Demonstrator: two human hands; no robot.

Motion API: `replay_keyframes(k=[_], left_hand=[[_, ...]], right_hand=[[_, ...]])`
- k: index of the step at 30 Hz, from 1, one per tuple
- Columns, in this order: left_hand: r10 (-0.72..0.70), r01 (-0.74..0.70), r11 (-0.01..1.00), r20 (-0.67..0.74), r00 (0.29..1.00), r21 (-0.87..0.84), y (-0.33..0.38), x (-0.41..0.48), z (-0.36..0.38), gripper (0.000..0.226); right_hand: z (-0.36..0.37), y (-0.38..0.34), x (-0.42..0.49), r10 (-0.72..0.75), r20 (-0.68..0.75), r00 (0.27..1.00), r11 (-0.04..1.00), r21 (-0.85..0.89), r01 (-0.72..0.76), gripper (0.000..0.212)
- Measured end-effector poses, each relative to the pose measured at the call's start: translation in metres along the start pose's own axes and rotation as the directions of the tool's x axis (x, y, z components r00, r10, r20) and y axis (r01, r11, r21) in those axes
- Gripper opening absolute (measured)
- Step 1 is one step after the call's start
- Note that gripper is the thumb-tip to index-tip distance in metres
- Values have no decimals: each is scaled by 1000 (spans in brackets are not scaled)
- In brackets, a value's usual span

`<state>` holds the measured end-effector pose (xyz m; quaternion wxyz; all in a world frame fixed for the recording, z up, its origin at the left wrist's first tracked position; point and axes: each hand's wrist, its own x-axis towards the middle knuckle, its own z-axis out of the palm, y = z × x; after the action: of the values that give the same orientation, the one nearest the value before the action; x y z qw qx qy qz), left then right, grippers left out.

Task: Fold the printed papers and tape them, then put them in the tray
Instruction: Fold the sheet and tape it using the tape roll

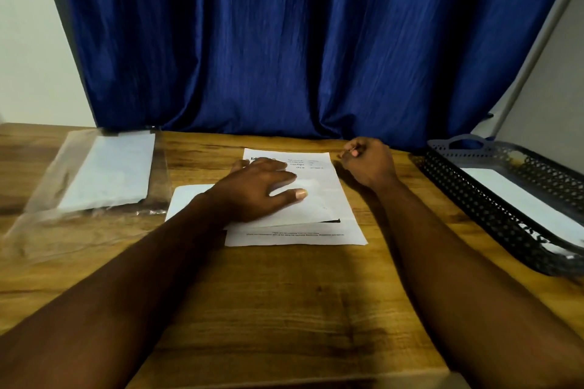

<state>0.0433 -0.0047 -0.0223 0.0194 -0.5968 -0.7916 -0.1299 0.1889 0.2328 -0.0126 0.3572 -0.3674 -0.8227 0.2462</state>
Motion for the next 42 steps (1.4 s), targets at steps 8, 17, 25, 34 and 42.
replay_keyframes(k=[8, 17, 25, 34, 42], left_hand=[[104, -76, 980, -145, 984, 186, 5, 23, 6, 90], [140, -124, 968, -59, 988, 218, 13, 35, 9, 95], [143, -128, 969, -59, 988, 210, 13, 32, 9, 98], [126, -114, 980, -64, 990, 161, 12, 31, 9, 97], [54, -51, 978, -9, 998, 200, 13, 29, 8, 77]], right_hand=[[-8, 31, 42, 5, -36, 999, 895, -446, -21, 42], [2, 37, 59, 78, -11, 997, 843, -533, -72, 29], [1, 40, 57, 53, -45, 998, 855, -514, -68, 21], [7, 45, 58, -56, -124, 991, 884, -467, -9, 10], [10, 29, 54, 157, -235, 959, 951, 299, -82, 12]])
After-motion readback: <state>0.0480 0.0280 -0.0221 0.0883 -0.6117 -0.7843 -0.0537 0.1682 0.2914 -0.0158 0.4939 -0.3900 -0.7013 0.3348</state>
